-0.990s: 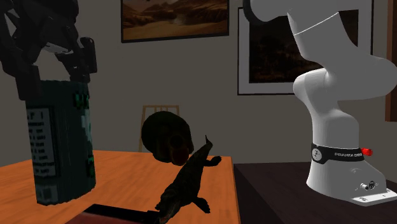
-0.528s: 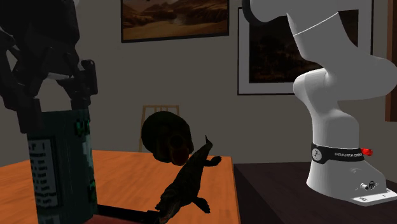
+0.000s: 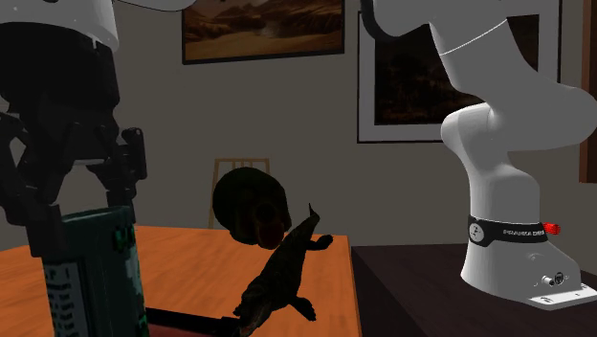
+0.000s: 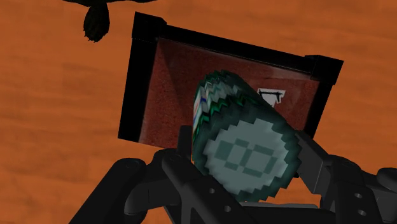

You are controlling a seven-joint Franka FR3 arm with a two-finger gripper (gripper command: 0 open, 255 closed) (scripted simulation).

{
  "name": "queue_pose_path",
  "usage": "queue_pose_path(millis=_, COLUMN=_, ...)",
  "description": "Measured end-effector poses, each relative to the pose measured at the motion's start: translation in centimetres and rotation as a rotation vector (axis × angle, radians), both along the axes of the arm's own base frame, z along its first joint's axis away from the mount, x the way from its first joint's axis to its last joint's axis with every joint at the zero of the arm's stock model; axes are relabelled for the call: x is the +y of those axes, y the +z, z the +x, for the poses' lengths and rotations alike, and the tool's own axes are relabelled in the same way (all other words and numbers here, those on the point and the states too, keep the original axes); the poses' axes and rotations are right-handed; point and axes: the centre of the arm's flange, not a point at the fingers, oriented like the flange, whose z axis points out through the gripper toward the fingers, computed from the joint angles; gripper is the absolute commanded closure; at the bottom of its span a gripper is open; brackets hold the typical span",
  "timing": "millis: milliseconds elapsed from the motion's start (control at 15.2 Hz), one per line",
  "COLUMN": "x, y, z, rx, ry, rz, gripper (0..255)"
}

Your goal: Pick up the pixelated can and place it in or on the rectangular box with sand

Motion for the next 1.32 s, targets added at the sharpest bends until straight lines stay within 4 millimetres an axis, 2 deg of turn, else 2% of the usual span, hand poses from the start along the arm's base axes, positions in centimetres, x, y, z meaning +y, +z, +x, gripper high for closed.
queue_pose_path(millis=396, x=-0.1, y=-0.4, z=0.0, rx=0.000, ry=0.000, rz=0.000, gripper=255)
queue_pose_path(millis=462, x=-0.1, y=-0.4, z=0.0, rx=0.000, ry=0.000, rz=0.000, gripper=0)
queue_pose_path(millis=858, x=-0.1, y=-0.4, z=0.0, rx=-0.001, ry=0.000, rz=0.000, gripper=0)
queue_pose_path(millis=1122, x=-0.1, y=3.6, z=0.4, rx=-0.002, ry=0.000, rz=0.001, gripper=0)
queue_pose_path(millis=1320, x=0.0, y=4.4, z=0.6, rx=-0.002, ry=0.000, rz=0.001, gripper=0)
